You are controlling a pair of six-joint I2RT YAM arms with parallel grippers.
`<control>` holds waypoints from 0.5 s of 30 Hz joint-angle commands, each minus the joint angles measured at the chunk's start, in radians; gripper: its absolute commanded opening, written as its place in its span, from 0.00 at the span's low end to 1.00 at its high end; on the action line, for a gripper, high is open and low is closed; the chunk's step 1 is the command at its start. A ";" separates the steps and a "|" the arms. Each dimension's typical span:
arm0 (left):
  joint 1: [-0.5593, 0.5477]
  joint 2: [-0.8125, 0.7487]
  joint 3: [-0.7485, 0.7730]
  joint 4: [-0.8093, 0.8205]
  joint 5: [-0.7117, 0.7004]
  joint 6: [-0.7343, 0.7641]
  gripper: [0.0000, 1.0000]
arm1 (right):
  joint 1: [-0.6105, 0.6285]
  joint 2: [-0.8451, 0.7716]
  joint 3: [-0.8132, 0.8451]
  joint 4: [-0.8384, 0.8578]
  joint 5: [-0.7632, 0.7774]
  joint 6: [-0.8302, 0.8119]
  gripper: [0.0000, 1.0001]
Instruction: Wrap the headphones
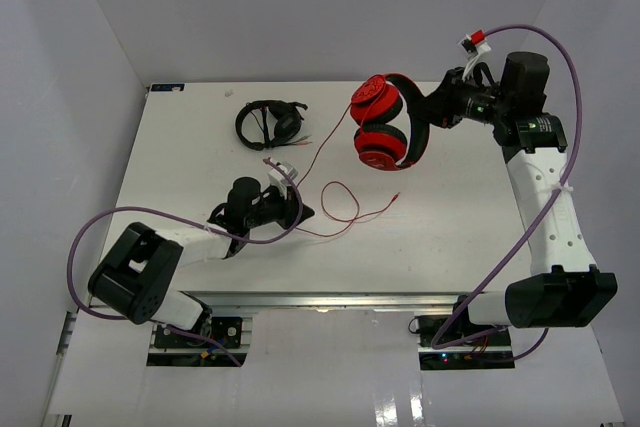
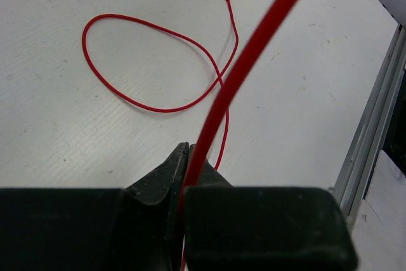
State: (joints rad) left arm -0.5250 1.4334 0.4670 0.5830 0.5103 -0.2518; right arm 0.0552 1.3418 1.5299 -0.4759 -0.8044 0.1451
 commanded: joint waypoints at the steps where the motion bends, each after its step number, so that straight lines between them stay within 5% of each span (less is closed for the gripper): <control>1: -0.019 -0.062 -0.013 0.001 -0.024 0.001 0.04 | -0.013 -0.007 0.058 0.052 0.039 0.053 0.08; 15: -0.216 -0.075 0.099 -0.132 -0.173 -0.007 0.00 | 0.007 -0.037 -0.044 0.140 0.434 0.234 0.08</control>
State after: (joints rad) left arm -0.6854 1.3472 0.4888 0.5045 0.4034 -0.2529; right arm 0.0493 1.3347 1.5014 -0.4307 -0.5153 0.2588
